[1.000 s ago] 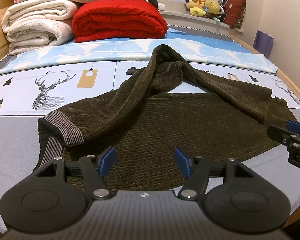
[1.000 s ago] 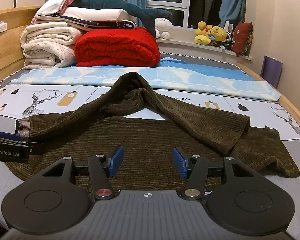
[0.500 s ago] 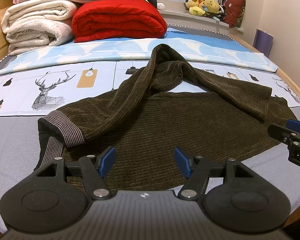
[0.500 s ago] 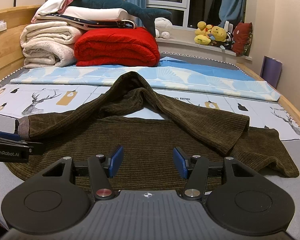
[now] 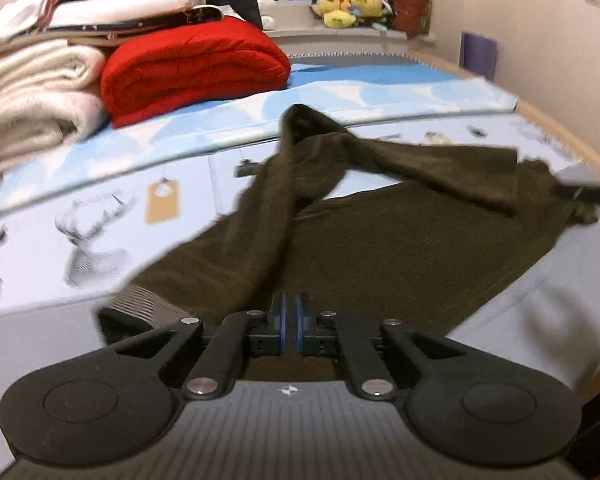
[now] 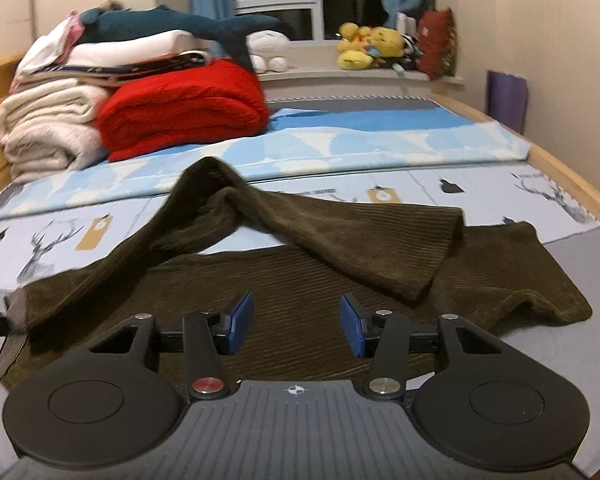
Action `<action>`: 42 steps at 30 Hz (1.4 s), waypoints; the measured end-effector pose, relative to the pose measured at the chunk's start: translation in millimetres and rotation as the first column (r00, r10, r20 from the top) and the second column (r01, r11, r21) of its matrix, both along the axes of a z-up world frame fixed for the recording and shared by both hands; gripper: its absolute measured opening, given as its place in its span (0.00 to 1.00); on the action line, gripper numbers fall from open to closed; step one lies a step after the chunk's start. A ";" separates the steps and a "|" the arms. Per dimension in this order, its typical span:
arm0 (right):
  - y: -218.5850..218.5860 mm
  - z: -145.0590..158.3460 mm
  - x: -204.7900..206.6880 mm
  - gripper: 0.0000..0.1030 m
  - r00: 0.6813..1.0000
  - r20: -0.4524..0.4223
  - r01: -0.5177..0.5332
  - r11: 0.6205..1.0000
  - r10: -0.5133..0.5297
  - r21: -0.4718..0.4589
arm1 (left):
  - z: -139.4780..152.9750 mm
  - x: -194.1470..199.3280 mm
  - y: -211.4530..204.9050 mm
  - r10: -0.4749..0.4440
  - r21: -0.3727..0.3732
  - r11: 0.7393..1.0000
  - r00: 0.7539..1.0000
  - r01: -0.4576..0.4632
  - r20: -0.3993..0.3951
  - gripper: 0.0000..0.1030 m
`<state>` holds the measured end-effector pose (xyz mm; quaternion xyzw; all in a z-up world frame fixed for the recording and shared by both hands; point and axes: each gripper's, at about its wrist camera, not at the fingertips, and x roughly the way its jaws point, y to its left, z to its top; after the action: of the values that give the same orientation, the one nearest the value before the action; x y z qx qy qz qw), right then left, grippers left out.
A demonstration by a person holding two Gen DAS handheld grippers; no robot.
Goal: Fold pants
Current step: 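Grasp the striped cuff with the left tool while the right tool grasps the other leg hem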
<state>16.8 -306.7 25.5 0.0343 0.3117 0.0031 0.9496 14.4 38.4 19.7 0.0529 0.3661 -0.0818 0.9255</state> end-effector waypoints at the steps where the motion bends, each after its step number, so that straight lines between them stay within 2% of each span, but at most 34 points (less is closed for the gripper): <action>1: -9.2 0.1 4.6 0.48 1.000 0.000 0.015 0.999 -0.015 -0.028 | -3.8 5.1 15.0 0.030 0.016 0.999 1.000 -0.030 -0.002 0.06; 3: -34.2 -5.7 19.6 0.48 0.998 -0.029 0.054 0.998 -0.055 -0.035 | -17.6 12.0 45.5 0.123 0.025 0.992 0.992 -0.122 -0.004 0.06; 4: -44.6 -10.4 26.3 0.48 0.995 -0.060 0.073 0.997 -0.075 -0.037 | -31.7 17.5 64.6 0.180 0.020 0.984 0.980 -0.179 -0.079 0.06; 5: -57.3 -15.7 33.0 0.49 0.991 -0.086 0.101 0.994 -0.104 -0.041 | -40.7 25.9 83.1 0.250 0.045 0.968 0.954 -0.245 -0.166 0.06; 7: -84.1 -27.8 46.3 0.51 0.974 -0.145 0.174 0.984 -0.175 -0.024 | -42.6 31.8 116.0 0.350 0.001 0.934 0.917 -0.357 -0.190 0.06; 10: -127.5 -47.2 61.9 0.58 0.927 -0.234 0.313 0.948 -0.293 0.054 | -54.9 43.5 141.5 0.404 -0.007 0.907 0.874 -0.421 -0.269 0.07; 13: -160.8 -69.9 73.0 0.59 0.867 -0.322 0.436 0.892 -0.381 0.119 | -66.8 55.3 150.2 0.409 -0.001 0.901 0.848 -0.435 -0.336 0.23; 15: -172.1 -84.1 80.7 0.59 0.830 -0.375 0.494 0.856 -0.413 0.151 | -75.6 65.0 151.2 0.412 0.003 0.898 0.837 -0.440 -0.361 0.50; 17: -179.3 -94.5 85.9 0.59 0.800 -0.399 0.543 0.824 -0.449 0.161 | -88.2 75.0 153.4 0.413 0.010 0.896 0.824 -0.444 -0.388 0.57; 20: -181.3 -107.8 95.3 0.59 0.777 -0.422 0.572 0.804 -0.467 0.164 | -103.3 87.0 155.4 0.409 0.020 0.895 0.801 -0.446 -0.436 0.60; 21: -181.7 -111.8 98.4 0.58 0.775 -0.427 0.574 0.802 -0.467 0.164 | -107.5 88.4 155.6 0.405 0.018 0.896 0.800 -0.444 -0.443 0.66; 23: -179.4 -116.0 100.7 0.54 0.777 -0.424 0.568 0.807 -0.464 0.158 | -116.4 93.4 153.0 0.381 0.003 0.903 0.799 -0.429 -0.464 0.68; 25: -178.8 -114.0 100.9 0.21 0.789 -0.413 0.556 0.815 -0.455 0.164 | -121.8 94.8 147.3 0.373 0.025 0.912 0.801 -0.410 -0.469 0.70; 26: -177.7 -112.0 100.6 0.16 0.799 -0.404 0.545 0.820 -0.445 0.175 | -123.3 95.0 144.1 0.368 0.037 0.917 0.805 -0.398 -0.465 0.70; 28: -175.6 -104.4 99.3 0.13 0.815 -0.372 0.528 0.834 -0.445 0.160 | -123.9 94.6 141.0 0.360 0.040 0.922 0.811 -0.386 -0.462 0.65; 30: -176.7 -96.7 93.8 0.12 0.830 -0.351 0.513 0.840 -0.435 0.173 | -119.6 91.4 138.5 0.347 0.043 0.929 0.825 -0.368 -0.446 0.45; 31: -177.7 -92.7 90.7 0.12 0.837 -0.343 0.506 0.843 -0.427 0.184 | -116.5 88.8 135.4 0.341 0.056 0.934 0.833 -0.353 -0.435 0.40; 32: -178.7 -89.7 88.8 0.12 0.845 -0.334 0.494 0.848 -0.418 0.189 | -112.9 85.5 131.6 0.333 0.069 0.939 0.843 -0.337 -0.421 0.27; 35: -178.8 -80.8 77.2 0.11 0.866 -0.311 0.457 0.872 -0.392 0.176 | -100.3 73.3 123.0 0.317 0.103 0.948 0.869 -0.301 -0.380 0.16; 38: -179.9 -76.4 67.4 0.11 0.875 -0.321 0.428 0.889 -0.363 0.164 | -87.3 60.8 119.7 0.286 0.088 0.958 0.889 -0.273 -0.357 0.14; 42: -185.9 -77.6 52.3 0.11 0.872 -0.383 0.388 0.908 -0.305 0.159 | -74.9 40.2 117.9 0.237 0.078 0.971 0.907 -0.224 -0.347 0.13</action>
<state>69.1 -492.6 -52.1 0.2003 0.4614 -0.1382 0.8531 54.6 156.3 -55.2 0.0104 0.5318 0.0265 0.8464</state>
